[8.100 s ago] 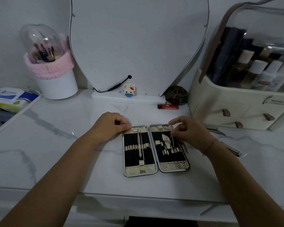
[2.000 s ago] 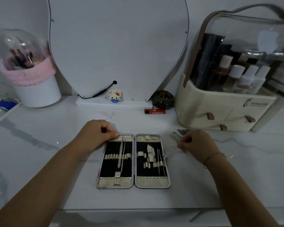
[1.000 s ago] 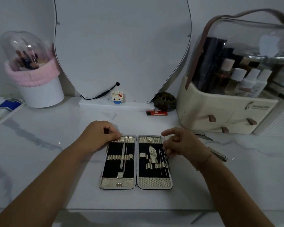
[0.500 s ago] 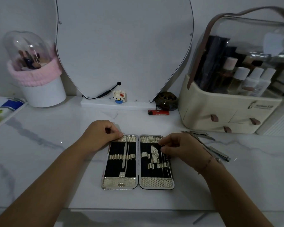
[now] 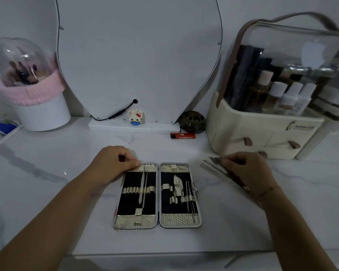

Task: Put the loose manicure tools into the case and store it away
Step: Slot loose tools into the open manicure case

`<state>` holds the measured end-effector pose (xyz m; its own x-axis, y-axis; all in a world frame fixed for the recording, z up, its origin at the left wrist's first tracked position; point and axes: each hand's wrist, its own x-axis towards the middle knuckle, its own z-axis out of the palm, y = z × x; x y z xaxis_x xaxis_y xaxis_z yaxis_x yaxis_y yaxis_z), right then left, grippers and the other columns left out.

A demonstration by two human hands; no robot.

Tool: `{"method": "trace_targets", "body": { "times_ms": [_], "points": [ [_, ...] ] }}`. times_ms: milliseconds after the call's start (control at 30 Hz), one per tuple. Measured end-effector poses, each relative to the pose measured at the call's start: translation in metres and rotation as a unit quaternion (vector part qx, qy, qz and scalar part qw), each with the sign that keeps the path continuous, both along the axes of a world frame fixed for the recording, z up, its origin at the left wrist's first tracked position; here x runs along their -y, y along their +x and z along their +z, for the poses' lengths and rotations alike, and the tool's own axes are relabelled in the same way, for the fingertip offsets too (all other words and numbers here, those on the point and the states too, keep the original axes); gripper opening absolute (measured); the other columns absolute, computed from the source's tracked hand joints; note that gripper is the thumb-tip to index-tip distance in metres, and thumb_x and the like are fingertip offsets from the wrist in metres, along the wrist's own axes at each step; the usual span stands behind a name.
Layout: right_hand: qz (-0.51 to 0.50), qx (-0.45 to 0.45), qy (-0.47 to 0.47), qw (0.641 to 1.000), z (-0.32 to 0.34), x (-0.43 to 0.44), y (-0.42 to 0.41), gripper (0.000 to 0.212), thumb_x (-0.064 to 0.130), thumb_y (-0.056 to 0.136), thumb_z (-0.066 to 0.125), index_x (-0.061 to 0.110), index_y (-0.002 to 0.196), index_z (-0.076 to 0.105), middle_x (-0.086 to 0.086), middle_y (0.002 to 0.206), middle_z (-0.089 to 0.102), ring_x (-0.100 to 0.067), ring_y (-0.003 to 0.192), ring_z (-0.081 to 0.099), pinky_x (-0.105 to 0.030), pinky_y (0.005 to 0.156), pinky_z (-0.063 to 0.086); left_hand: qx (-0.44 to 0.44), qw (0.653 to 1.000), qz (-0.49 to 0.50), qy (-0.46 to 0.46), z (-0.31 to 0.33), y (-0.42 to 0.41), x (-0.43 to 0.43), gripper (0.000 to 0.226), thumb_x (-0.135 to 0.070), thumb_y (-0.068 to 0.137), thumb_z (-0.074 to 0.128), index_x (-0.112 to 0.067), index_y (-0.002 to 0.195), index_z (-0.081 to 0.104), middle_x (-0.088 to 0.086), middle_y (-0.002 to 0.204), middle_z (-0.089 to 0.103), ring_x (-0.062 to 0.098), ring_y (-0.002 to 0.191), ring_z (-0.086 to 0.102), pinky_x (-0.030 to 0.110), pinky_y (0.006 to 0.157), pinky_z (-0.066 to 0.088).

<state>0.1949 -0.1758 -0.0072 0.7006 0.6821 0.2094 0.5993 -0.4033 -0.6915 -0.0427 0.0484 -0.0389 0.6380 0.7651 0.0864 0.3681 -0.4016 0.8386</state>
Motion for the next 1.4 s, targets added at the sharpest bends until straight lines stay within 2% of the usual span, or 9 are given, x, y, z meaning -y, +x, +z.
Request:
{"method": "trace_targets", "body": {
  "times_ms": [200,367,567,633,767,933,1033,1133,1400],
  "points": [
    [0.024,0.034,-0.047,0.998,-0.014,-0.004,-0.002,0.006,0.018,0.077,0.07,0.018,0.082,0.071,0.005,0.075,0.064,-0.006,0.072,0.058,-0.013,0.066,0.04,0.015,1.0,0.006,-0.012,-0.001,0.0,0.0,0.017,-0.022,0.07,0.081,-0.015,0.061,0.069,0.002,0.065,0.07,0.009,0.061,0.059,0.025,0.062,0.044],
    [0.027,0.063,-0.121,0.99,-0.019,-0.012,-0.006,0.01,0.022,0.077,0.07,0.016,0.085,0.07,0.001,0.081,0.065,-0.015,0.08,0.06,-0.029,0.079,0.049,0.012,1.0,0.001,-0.008,-0.001,0.0,0.001,0.017,-0.022,0.071,0.081,-0.014,0.062,0.068,0.006,0.067,0.069,0.01,0.06,0.058,0.025,0.06,0.043],
    [0.055,0.068,-0.134,0.987,-0.014,-0.017,-0.004,0.011,0.02,0.077,0.07,0.022,0.075,0.06,0.014,0.07,0.053,0.002,0.066,0.048,-0.01,0.06,0.036,0.015,1.0,0.001,-0.006,-0.001,0.0,0.0,0.017,-0.023,0.07,0.081,-0.015,0.061,0.068,0.006,0.067,0.07,0.011,0.061,0.058,0.025,0.06,0.044],
    [0.067,0.056,-0.115,0.99,-0.016,-0.017,-0.005,0.016,0.017,0.076,0.071,0.025,0.071,0.058,0.013,0.07,0.055,0.003,0.067,0.05,-0.009,0.062,0.04,0.006,1.0,0.0,0.008,-0.001,-0.001,0.0,0.017,-0.024,0.07,0.081,-0.016,0.061,0.069,0.003,0.068,0.07,0.011,0.063,0.06,0.025,0.062,0.045],
    [0.104,-0.081,-0.002,0.991,-0.01,-0.019,-0.012,0.019,0.011,0.077,0.07,0.02,0.091,0.06,-0.002,0.072,0.064,-0.011,0.061,0.06,-0.013,0.054,0.047,-0.002,1.0,0.001,0.012,-0.001,-0.001,-0.001,0.018,-0.027,0.07,0.081,-0.016,0.062,0.069,0.0,0.07,0.071,0.017,0.07,0.064,0.03,0.068,0.048],
    [0.21,-0.238,0.061,0.946,0.006,-0.043,-0.043,0.041,0.004,0.081,0.063,0.018,0.117,0.05,-0.011,0.071,0.067,-0.012,0.057,0.064,-0.018,0.053,0.051,-0.012,1.0,-0.001,0.015,0.001,-0.001,-0.001,0.018,-0.028,0.071,0.08,-0.015,0.065,0.069,0.002,0.072,0.072,0.02,0.072,0.066,0.03,0.067,0.049],
    [0.239,-0.223,0.027,0.945,0.002,-0.066,-0.06,0.039,0.004,0.082,0.064,0.013,0.117,0.051,-0.013,0.067,0.067,-0.014,0.054,0.064,-0.021,0.052,0.054,-0.015,1.0,0.004,0.018,0.0,-0.001,-0.002,0.019,-0.028,0.07,0.08,-0.015,0.065,0.068,0.001,0.071,0.072,0.018,0.069,0.065,0.022,0.062,0.046],
    [0.234,-0.189,0.003,0.954,-0.003,-0.08,-0.063,0.037,0.006,0.082,0.064,0.009,0.117,0.053,-0.001,0.054,0.065,-0.006,0.043,0.058,-0.016,0.045,0.048,-0.019,0.999,0.001,0.028,0.0,-0.001,-0.002,0.019,-0.029,0.071,0.08,-0.017,0.063,0.067,-0.002,0.07,0.07,0.005,0.062,0.061,0.012,0.057,0.041],
    [0.193,-0.126,0.012,0.973,-0.011,-0.085,-0.062,0.031,0.013,0.083,0.063,0.013,0.112,0.053,0.0,0.052,0.061,-0.001,0.038,0.052,-0.01,0.042,0.04,-0.02,0.999,-0.001,0.032,-0.002,0.0,-0.005,0.019,-0.031,0.07,0.08,-0.018,0.063,0.068,-0.003,0.071,0.071,0.004,0.064,0.061,0.01,0.056,0.042]
  ]
}}
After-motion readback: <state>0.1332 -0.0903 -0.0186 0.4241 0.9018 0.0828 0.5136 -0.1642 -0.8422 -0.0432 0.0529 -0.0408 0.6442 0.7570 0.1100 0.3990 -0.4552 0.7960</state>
